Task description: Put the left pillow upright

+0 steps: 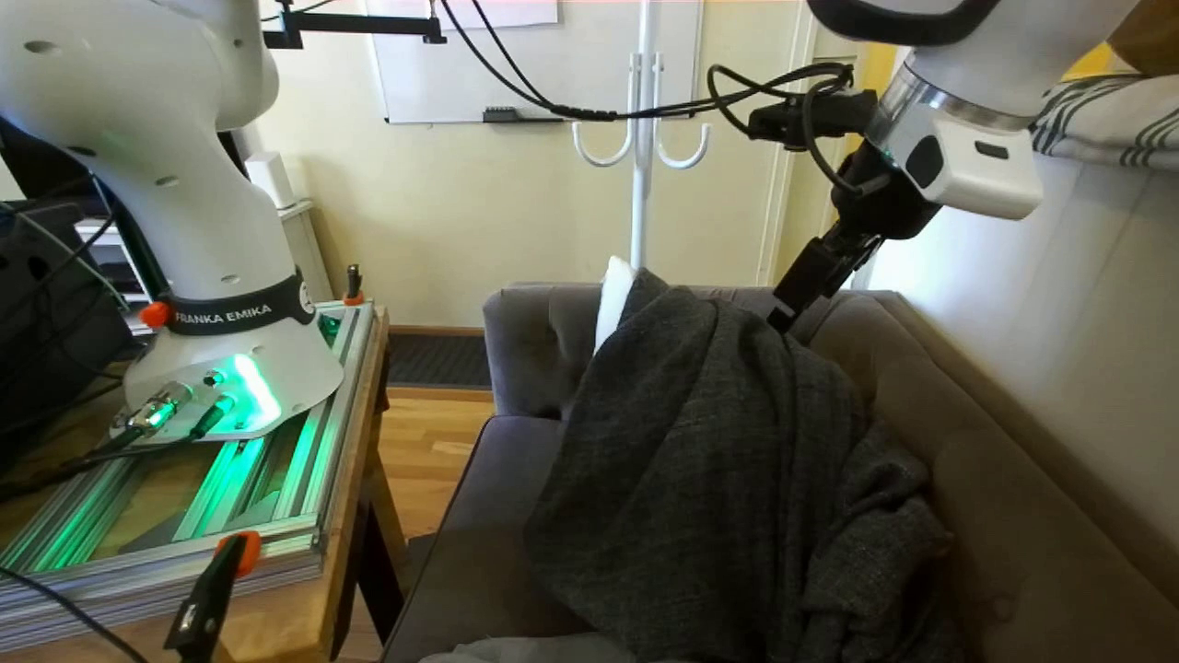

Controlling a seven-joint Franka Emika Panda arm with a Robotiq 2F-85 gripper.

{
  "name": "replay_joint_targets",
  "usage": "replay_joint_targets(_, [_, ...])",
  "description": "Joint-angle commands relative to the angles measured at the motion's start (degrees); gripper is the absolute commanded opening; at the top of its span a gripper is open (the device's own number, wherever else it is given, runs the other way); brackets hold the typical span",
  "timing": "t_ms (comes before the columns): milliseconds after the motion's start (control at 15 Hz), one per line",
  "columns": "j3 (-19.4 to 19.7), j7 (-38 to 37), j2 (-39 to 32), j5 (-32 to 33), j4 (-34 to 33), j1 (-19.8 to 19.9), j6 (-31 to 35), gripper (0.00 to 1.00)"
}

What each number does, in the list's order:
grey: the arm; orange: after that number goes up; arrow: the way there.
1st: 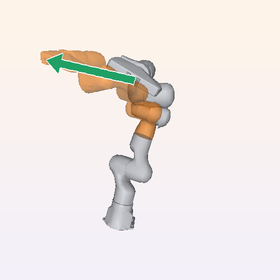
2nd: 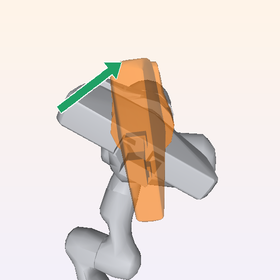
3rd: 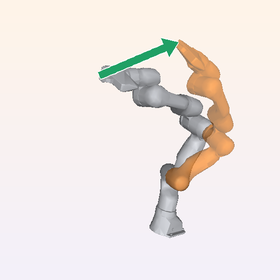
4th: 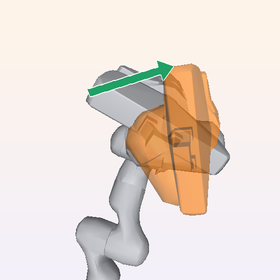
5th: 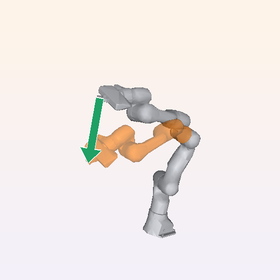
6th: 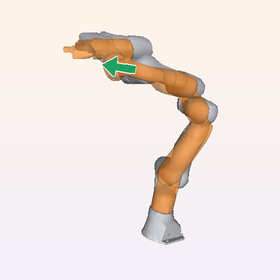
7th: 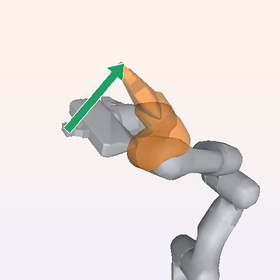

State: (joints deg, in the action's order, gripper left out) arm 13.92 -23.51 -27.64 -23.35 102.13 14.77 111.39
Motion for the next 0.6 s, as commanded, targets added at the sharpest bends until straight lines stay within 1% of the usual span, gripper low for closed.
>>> replay_joint_targets(0, [1.2,-4.6,6.7,2.5,6.9,-1.6,2.4,1.00])
replay_joint_targets(200, [0.7,-2.9,10.4,1.2,9.4,-1.1,1.8,1.00])
replay_joint_targets(267, [0.4,-2.5,5.7,0.8,4.8,-0.3,0.7,1.00])
replay_joint_targets(533, [0.5,-2.5,8.8,0.8,7.1,-0.5,0.6,1.00])
